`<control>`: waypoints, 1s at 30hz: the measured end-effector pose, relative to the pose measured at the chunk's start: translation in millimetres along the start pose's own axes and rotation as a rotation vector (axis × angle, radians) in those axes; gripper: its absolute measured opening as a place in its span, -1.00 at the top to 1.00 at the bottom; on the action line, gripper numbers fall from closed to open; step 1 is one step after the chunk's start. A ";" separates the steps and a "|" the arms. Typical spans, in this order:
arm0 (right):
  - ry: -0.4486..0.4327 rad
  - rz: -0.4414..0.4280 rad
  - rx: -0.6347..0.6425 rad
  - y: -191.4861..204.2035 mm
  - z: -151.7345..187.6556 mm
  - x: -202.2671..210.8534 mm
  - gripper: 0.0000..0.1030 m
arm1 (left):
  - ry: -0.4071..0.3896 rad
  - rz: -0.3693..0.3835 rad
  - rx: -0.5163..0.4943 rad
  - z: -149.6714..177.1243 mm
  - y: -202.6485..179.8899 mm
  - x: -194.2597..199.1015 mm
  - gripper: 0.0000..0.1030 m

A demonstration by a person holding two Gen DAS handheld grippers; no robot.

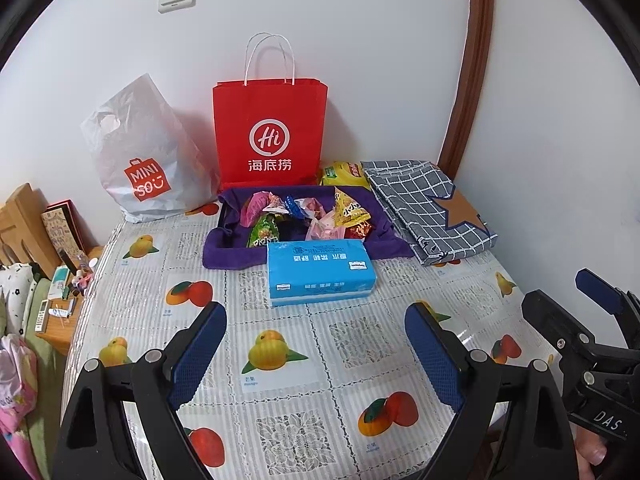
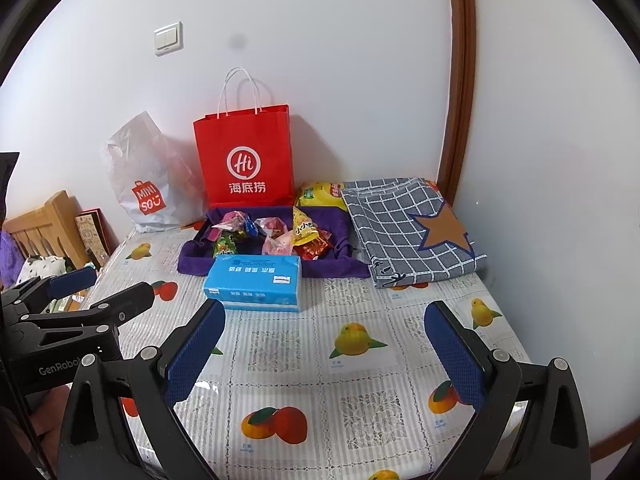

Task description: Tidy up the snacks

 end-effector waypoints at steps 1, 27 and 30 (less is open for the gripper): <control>0.000 0.000 -0.001 -0.4 0.0 0.5 -0.92 | 0.000 -0.001 0.000 0.2 -0.5 0.6 -0.76; -0.002 -0.005 0.009 0.5 0.0 2.8 -0.92 | -0.009 -0.009 0.010 -4.5 1.6 4.3 -0.76; -0.002 -0.006 0.008 0.8 0.0 3.0 -0.92 | -0.010 -0.009 0.010 -4.5 1.6 4.3 -0.76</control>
Point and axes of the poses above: each gripper's, at about its wrist camera, not at the fingertips, and x roughly against the way its jaws point, y to its left, z to its underside, the point moved 9 cm from there along -x, roughly the way its jaws point, and after that the axes turned 8 degrees about z, right-handed, at the moved point
